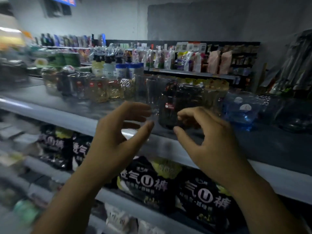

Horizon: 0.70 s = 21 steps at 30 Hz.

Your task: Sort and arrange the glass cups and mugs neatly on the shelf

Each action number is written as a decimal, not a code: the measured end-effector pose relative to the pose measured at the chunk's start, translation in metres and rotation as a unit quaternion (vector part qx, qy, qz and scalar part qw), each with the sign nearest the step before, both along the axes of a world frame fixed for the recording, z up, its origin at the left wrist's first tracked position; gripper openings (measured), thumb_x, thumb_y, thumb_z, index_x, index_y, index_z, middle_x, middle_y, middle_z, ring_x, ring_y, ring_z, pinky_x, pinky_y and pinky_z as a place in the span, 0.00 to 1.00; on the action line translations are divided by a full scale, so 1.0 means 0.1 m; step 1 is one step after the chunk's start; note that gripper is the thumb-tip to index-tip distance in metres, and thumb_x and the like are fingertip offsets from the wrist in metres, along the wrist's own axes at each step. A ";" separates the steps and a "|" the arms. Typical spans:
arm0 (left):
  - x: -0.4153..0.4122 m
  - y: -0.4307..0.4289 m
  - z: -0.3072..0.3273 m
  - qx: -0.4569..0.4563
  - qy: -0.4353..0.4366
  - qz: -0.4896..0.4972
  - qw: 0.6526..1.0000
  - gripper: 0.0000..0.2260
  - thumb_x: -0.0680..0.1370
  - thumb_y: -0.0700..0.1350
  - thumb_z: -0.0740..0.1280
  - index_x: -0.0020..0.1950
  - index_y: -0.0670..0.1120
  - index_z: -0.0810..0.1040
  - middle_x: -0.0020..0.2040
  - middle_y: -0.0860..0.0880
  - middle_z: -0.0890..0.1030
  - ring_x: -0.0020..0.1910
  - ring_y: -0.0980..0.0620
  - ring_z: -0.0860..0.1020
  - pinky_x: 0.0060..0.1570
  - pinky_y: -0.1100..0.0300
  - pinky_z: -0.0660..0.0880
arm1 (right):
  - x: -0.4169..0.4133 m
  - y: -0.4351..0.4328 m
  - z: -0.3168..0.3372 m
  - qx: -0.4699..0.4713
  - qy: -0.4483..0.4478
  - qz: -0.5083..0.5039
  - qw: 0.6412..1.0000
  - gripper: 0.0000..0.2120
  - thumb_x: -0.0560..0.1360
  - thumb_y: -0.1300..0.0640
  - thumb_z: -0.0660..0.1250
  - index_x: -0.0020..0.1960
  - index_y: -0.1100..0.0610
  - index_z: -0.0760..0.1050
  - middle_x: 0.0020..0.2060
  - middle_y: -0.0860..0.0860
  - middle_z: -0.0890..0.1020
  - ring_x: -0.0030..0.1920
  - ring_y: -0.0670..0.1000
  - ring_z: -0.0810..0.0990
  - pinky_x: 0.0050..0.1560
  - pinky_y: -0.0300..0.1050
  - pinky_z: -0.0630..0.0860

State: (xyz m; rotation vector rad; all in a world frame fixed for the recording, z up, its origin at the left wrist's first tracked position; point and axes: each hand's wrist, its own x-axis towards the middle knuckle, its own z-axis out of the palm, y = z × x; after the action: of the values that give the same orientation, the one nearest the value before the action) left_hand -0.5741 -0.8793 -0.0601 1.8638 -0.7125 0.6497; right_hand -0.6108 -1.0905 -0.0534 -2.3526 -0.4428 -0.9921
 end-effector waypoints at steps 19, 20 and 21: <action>-2.37 1.43 -1.99 -0.071 0.167 0.376 0.909 0.14 0.78 0.47 0.73 0.63 0.54 0.79 0.59 0.60 0.82 0.58 0.59 0.81 0.55 0.58 0.80 | -0.88 1.64 -2.06 0.039 0.298 0.331 0.895 0.19 0.79 0.47 0.70 0.68 0.45 0.72 0.62 0.40 0.77 0.59 0.37 0.74 0.55 0.28 0.72; -2.45 1.53 -2.10 -0.077 0.178 0.388 0.901 0.14 0.78 0.47 0.74 0.63 0.54 0.79 0.59 0.60 0.82 0.58 0.60 0.81 0.55 0.58 0.80 | -0.90 1.76 -2.13 0.047 0.307 0.334 0.890 0.19 0.79 0.48 0.70 0.68 0.45 0.72 0.61 0.39 0.77 0.59 0.35 0.74 0.55 0.27 0.72; -2.53 1.63 -2.18 -0.082 0.188 0.396 0.895 0.14 0.78 0.47 0.74 0.63 0.55 0.79 0.59 0.61 0.82 0.58 0.60 0.81 0.55 0.59 0.80 | -0.91 1.88 -2.18 0.053 0.313 0.338 0.886 0.18 0.78 0.48 0.70 0.67 0.45 0.73 0.60 0.37 0.77 0.59 0.32 0.74 0.54 0.28 0.72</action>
State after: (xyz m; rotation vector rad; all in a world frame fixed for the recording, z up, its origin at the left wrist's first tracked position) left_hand -0.8266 -0.7164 -0.2783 2.0100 0.3876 0.7808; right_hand -0.7022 -0.9028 -0.2717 -2.0143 -0.8288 0.0740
